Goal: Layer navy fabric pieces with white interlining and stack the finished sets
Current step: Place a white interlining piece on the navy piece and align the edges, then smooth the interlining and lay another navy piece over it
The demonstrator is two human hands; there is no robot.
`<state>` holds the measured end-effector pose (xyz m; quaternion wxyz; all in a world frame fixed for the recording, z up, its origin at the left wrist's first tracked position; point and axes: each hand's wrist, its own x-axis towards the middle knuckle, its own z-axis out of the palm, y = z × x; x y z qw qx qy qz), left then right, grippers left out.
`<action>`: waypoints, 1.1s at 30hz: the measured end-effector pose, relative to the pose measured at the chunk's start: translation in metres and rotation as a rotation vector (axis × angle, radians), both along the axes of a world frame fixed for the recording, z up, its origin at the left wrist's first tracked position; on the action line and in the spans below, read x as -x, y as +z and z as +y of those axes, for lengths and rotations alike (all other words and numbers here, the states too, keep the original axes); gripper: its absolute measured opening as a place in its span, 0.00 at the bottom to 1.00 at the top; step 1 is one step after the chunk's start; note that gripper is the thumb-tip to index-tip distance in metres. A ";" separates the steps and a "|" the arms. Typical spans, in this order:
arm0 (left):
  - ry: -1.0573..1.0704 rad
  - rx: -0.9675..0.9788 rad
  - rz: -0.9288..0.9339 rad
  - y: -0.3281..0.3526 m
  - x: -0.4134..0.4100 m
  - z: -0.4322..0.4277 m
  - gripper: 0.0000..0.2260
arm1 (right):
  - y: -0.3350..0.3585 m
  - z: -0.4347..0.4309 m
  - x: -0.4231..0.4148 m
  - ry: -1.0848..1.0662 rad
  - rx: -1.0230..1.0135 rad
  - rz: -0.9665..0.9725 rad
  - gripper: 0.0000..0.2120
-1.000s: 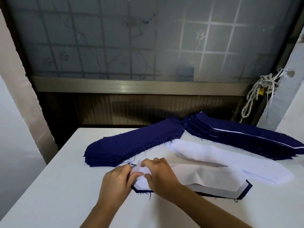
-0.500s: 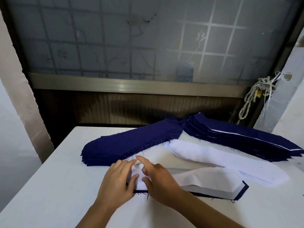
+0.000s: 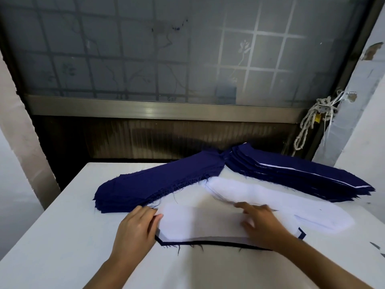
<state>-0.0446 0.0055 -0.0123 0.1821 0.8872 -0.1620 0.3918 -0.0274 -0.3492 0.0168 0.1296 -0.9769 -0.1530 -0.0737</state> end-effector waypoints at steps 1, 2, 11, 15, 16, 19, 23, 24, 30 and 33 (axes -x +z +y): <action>0.002 -0.008 0.011 0.001 0.000 0.001 0.13 | 0.002 -0.022 0.005 -0.042 0.008 0.011 0.22; 0.001 -0.016 0.025 0.000 0.000 0.000 0.13 | 0.005 -0.043 0.010 -0.089 0.002 0.021 0.21; -0.067 0.372 0.348 0.031 -0.017 -0.039 0.08 | 0.025 -0.132 0.024 -0.368 -0.379 0.000 0.15; -0.095 0.164 0.330 0.050 -0.055 -0.071 0.09 | 0.035 -0.157 0.008 -0.522 -0.446 -0.062 0.14; -0.093 0.128 0.367 0.051 -0.065 -0.080 0.10 | 0.037 -0.163 0.003 -0.563 -0.452 -0.069 0.16; -0.087 0.043 0.478 0.058 -0.089 -0.105 0.13 | 0.041 -0.182 -0.009 -0.682 -0.501 -0.102 0.20; -0.124 -0.138 0.740 0.061 -0.107 -0.125 0.27 | 0.037 -0.188 -0.010 -0.825 -0.506 -0.109 0.21; -0.137 -0.162 0.834 0.059 -0.107 -0.126 0.34 | 0.034 -0.184 -0.007 -0.847 -0.480 -0.102 0.23; 0.000 -0.251 0.557 0.047 -0.072 -0.087 0.20 | 0.004 -0.153 0.003 -0.802 -0.172 -0.317 0.22; 0.163 -0.146 0.494 0.039 -0.052 -0.054 0.08 | 0.000 -0.125 0.003 -0.691 -0.168 -0.368 0.17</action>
